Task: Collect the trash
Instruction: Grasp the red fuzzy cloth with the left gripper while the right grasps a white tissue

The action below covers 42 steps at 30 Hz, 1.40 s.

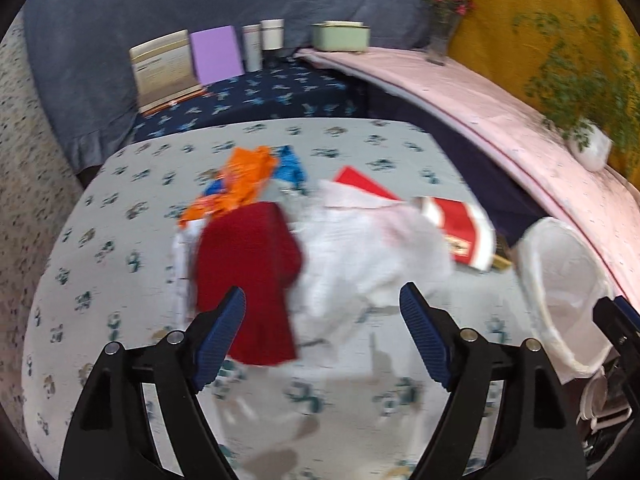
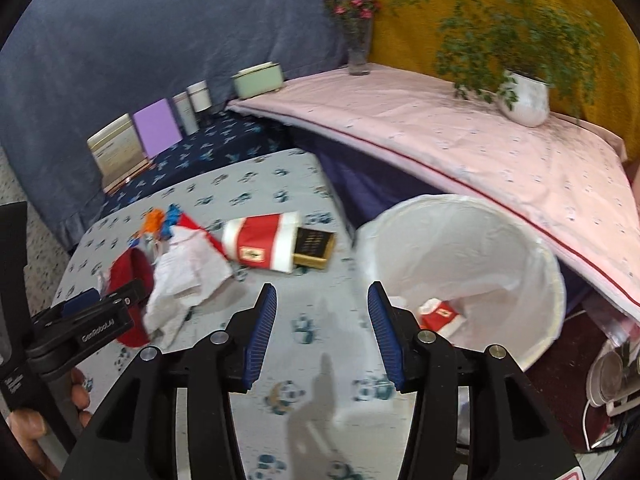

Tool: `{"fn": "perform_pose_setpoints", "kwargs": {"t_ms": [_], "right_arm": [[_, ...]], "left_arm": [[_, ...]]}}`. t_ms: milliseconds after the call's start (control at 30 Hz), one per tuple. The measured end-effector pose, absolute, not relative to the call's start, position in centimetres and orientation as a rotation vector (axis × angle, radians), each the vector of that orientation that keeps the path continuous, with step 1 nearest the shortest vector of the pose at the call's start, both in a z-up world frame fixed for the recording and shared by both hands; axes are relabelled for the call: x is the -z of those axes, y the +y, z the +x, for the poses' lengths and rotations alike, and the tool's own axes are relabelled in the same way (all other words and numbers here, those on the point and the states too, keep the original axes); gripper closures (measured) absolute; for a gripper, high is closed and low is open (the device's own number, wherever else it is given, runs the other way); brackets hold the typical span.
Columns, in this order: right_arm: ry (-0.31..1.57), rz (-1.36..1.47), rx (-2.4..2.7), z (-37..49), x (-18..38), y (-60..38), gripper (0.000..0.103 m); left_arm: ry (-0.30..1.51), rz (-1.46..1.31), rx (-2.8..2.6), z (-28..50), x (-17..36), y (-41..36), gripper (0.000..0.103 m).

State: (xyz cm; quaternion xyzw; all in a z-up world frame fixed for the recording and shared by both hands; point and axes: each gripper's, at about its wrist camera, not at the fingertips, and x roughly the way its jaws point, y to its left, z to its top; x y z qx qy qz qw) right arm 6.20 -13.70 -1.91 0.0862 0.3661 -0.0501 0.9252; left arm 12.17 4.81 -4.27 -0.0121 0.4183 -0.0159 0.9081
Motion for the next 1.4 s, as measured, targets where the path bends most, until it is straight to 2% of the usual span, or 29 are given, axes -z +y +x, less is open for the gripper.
{"fn": "perform_pose_setpoints", "kwargs": {"t_ms": [300, 467, 567, 633, 667, 1167, 1233, 1267, 1333, 1367, 1400], "right_arm": [[0.790, 0.153, -0.021, 9.6, 3.4, -7.9, 0.056], [0.823, 0.146, -0.057, 11.5, 4.5, -6.2, 0.056], [0.839, 0.146, -0.074, 12.5, 5.1, -5.3, 0.056], [0.848, 0.146, -0.084, 13.1, 5.5, -4.8, 0.056], [0.851, 0.146, -0.090, 13.3, 5.7, -4.6, 0.056], [0.920, 0.145, -0.146, 16.2, 9.0, -1.3, 0.056], [0.931, 0.145, -0.149, 16.5, 9.6, -1.1, 0.059], [0.939, 0.146, -0.152, 16.6, 9.8, -1.0, 0.063], [0.950, 0.155, -0.168, 16.8, 10.2, -0.9, 0.079], [0.951, 0.167, -0.181, 16.8, 10.1, -1.0, 0.091], [0.950, 0.176, -0.191, 16.7, 9.9, -1.0, 0.095]], "left_arm": [[0.931, -0.003, 0.016, 14.9, 7.2, 8.4, 0.029], [0.966, -0.016, 0.063, 16.1, 8.2, 8.9, 0.052], [0.975, -0.025, 0.076, 16.4, 8.5, 9.1, 0.073], [0.981, -0.045, 0.093, 16.5, 8.6, 9.5, 0.091], [0.982, -0.059, 0.104, 16.5, 8.5, 9.7, 0.094], [0.915, -0.112, 0.127, 15.5, 5.9, 11.3, 0.096], [0.915, -0.115, 0.125, 15.4, 5.9, 11.4, 0.096], [0.914, -0.118, 0.125, 15.4, 5.8, 11.5, 0.096], [0.912, -0.118, 0.123, 15.3, 5.7, 11.5, 0.096], [0.910, -0.119, 0.124, 15.2, 5.6, 11.5, 0.096], [0.907, -0.118, 0.125, 15.1, 5.5, 11.5, 0.096]]}}
